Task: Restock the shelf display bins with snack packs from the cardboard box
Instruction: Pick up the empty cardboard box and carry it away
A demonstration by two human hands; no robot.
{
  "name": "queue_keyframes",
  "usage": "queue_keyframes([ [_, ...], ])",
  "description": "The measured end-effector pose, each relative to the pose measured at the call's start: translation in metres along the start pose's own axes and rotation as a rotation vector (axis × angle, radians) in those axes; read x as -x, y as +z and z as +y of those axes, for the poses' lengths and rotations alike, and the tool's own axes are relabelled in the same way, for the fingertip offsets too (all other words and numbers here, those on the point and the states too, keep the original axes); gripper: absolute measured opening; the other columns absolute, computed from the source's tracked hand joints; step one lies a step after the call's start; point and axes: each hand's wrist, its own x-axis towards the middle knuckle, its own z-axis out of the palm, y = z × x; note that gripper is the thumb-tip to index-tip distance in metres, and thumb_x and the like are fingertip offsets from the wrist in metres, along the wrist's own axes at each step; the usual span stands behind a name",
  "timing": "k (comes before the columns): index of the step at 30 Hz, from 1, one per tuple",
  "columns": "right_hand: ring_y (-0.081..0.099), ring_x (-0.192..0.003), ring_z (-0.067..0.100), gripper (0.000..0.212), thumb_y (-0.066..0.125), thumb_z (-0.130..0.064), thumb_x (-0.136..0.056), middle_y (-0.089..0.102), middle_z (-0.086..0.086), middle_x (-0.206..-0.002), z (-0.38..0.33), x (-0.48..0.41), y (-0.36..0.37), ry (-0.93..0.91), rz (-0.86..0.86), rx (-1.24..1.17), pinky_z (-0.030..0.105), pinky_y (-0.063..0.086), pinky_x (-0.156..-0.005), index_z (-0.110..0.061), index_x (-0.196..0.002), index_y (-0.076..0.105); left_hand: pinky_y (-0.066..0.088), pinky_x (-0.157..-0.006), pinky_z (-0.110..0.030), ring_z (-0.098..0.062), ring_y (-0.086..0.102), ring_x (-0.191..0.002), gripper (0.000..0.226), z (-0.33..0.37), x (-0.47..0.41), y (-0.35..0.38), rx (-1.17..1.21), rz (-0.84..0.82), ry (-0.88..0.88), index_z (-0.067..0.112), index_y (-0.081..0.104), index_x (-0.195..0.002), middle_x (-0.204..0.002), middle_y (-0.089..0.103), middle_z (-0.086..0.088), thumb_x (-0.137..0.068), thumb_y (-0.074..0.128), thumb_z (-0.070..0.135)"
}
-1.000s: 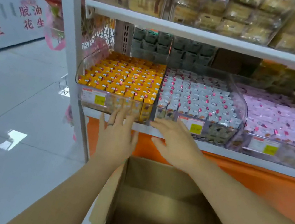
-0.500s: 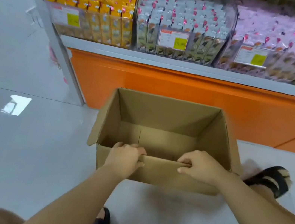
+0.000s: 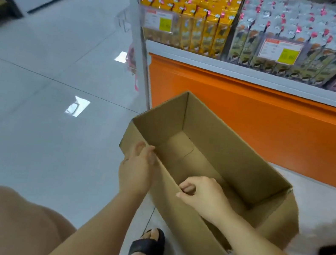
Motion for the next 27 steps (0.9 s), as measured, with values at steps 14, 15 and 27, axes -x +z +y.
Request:
queue_keyframes([
  [14,0.037,-0.133,0.019,0.055,0.059,-0.032,-0.092,0.045,-0.003,-0.143,0.021,-0.010,-0.046,-0.043,0.246,0.325,0.036,0.034,-0.107,-0.025,-0.142,0.039,0.041,-0.103,-0.039,-0.022,0.036,-0.135,0.059,0.024,0.049,0.006,0.398,0.045,-0.288,0.031,0.023,-0.147,-0.155,0.021,0.007,-0.096,0.052,0.028],
  [15,0.033,-0.135,0.022,0.060,0.059,-0.032,-0.092,0.040,-0.001,-0.146,0.032,-0.008,-0.053,0.005,0.242,0.349,0.038,0.034,-0.106,-0.023,-0.145,0.034,0.041,-0.103,-0.039,-0.022,0.033,-0.137,0.061,0.031,0.050,0.009,0.383,0.051,-0.304,0.030,0.022,-0.148,-0.156,0.018,0.007,-0.096,0.052,0.025],
  [27,0.058,-0.088,0.022,0.054,0.049,0.000,-0.089,0.062,0.003,-0.123,0.057,-0.022,-0.061,-0.032,0.231,0.057,0.023,0.036,-0.062,-0.026,-0.137,0.049,0.052,-0.093,-0.041,-0.022,0.055,-0.115,0.067,0.017,0.042,0.006,0.503,0.248,-0.361,0.022,0.039,-0.141,-0.133,0.050,0.001,-0.083,0.040,-0.011],
])
